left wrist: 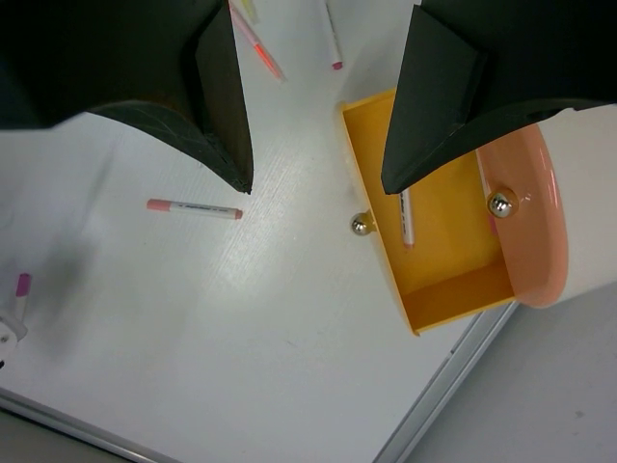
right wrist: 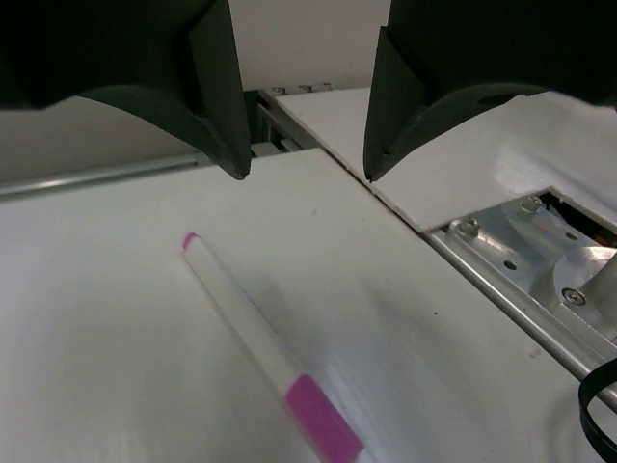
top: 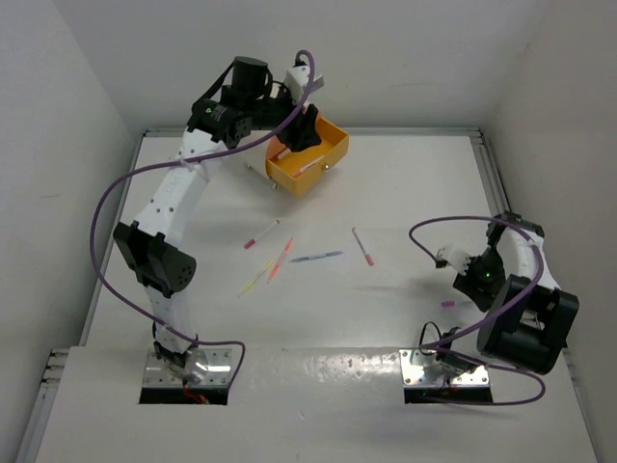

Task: Sort the stationery into containers
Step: Pick up the pen from the center of the board.

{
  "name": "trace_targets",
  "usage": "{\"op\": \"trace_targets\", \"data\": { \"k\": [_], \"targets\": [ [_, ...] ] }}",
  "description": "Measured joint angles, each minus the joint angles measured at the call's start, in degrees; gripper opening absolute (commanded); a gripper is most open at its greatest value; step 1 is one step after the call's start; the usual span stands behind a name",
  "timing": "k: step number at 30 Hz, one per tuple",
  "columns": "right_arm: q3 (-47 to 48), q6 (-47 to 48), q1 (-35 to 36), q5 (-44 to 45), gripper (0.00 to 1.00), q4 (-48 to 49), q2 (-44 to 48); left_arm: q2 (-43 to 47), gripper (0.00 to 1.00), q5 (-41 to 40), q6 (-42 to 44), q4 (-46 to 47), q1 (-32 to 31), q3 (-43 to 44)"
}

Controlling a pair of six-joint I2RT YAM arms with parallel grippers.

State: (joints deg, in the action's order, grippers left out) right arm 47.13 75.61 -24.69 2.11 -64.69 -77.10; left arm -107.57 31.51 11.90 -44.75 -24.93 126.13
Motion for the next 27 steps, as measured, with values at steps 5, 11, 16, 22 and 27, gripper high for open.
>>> {"op": "trace_targets", "data": {
  "k": [5, 11, 16, 22, 27],
  "targets": [
    [-7.15, 3.43, -0.35, 0.04, 0.48, 6.51, -0.07, 0.0, 0.62, 0.0, -0.24, -0.31, -0.22, 0.0],
    [-8.63, 4.96, -0.35, -0.42, 0.48, 14.84, -2.47, 0.0, 0.62, -0.09, -0.35, -1.11, -0.31, 0.0],
    [-8.76, 5.81, -0.33, -0.61, 0.47, 19.63, -4.35, 0.11, 0.62, -0.52, -0.13, -1.05, -0.59, -1.36],
    [-10.08, 6.91, 0.98, -0.5, 0.46, 22.6, -5.97, 0.11, 0.68, -1.07, -0.13, -1.22, -0.59, -2.51],
    [-10.97, 6.93, 2.56, -0.02, 0.38, 24.09, -7.87, 0.11, 0.72, -1.25, -0.2, -1.27, -0.48, -2.56]
  ]
}}
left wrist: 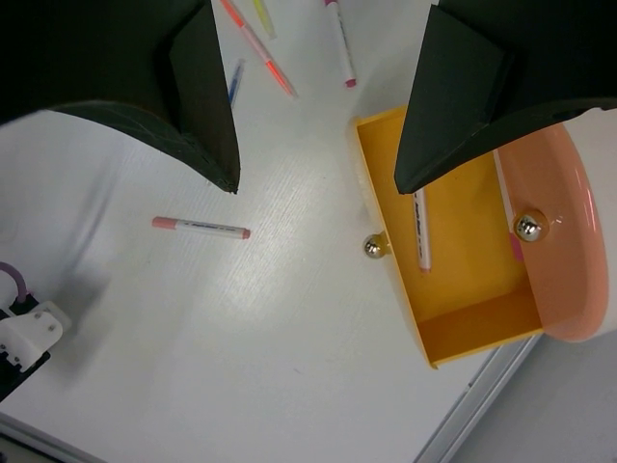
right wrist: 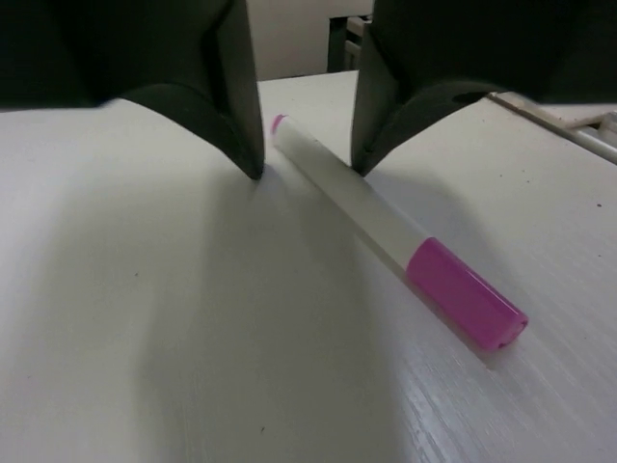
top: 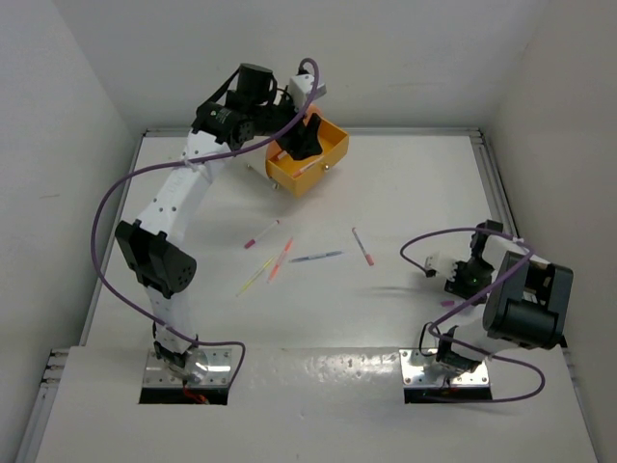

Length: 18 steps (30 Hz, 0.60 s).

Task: Sort the stationery into containers
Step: Pick up the pen from the center of the board.

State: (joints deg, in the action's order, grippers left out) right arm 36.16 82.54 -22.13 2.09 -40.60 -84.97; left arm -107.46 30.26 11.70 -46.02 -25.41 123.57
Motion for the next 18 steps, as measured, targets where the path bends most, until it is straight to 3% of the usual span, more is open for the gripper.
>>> {"op": "trace_targets", "data": {
  "k": [10, 18],
  "targets": [
    [-0.5, -2.6, 2.99, 4.98, 0.0, 1.49, -1.05, 2.01, 0.72, 0.52, -1.18, 0.98, 1.86, -5.22],
    [6.21, -13.68, 5.9, 0.2, 0.0, -2.25, -1.57, 5.44, 0.71, 1.42, -2.86, 5.05, 3.06, -11.3]
  ]
}}
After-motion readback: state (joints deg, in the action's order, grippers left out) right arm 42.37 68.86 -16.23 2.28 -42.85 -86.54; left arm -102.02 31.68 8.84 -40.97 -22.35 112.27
